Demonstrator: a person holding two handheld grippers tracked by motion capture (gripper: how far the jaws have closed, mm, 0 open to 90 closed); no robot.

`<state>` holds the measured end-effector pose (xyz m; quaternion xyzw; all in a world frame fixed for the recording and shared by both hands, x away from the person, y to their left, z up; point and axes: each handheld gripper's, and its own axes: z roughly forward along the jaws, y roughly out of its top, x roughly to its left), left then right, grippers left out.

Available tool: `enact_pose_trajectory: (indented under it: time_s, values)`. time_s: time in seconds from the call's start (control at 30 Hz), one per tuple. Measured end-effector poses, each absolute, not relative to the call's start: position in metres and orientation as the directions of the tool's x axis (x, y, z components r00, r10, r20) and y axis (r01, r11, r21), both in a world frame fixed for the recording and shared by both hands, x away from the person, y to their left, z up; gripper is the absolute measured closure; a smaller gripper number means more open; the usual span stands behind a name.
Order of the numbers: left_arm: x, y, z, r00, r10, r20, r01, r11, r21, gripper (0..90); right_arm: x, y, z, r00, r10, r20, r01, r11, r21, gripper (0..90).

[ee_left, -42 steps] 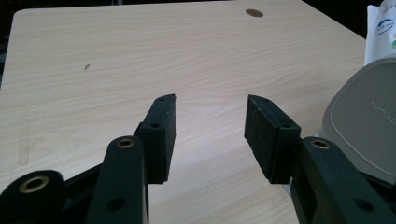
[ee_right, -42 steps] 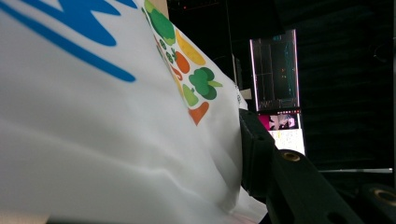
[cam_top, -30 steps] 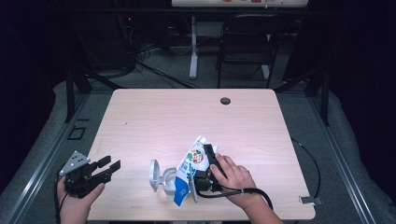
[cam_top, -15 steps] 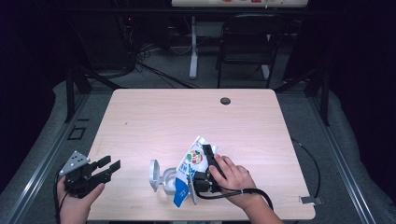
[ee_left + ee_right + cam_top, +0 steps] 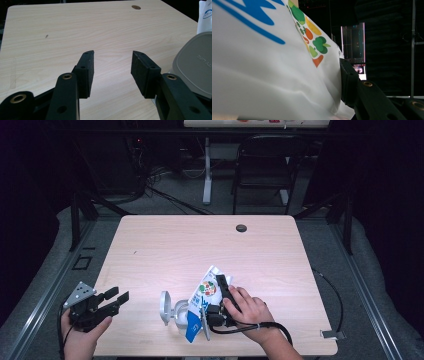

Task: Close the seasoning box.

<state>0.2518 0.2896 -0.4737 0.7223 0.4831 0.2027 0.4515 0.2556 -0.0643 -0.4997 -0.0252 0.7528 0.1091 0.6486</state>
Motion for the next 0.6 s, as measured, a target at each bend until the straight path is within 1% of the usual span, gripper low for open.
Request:
enact_pose_trajectory:
  time_s: [0.13,0.23,0.6]
  values:
    - [0.2518,0.2896,-0.4738,0.451,0.881,-0.144,0.515,-0.126,0.848,53.9,0.2542,-0.0634,-0.4983,-0.148,0.079,-0.986,-0.173,0.979,0.104,72.0]
    - [0.2518,0.2895,-0.4738,0.451,0.881,-0.144,0.515,-0.125,0.848,53.9,0.2551,-0.0634,-0.4996,-0.146,0.09,-0.985,-0.187,0.975,0.117,72.0]
    - [0.2517,0.2895,-0.4737,0.451,0.88,-0.146,0.513,-0.122,0.85,53.8,0.2541,-0.0628,-0.4994,-0.136,0.072,-0.988,-0.19,0.977,0.097,72.2]
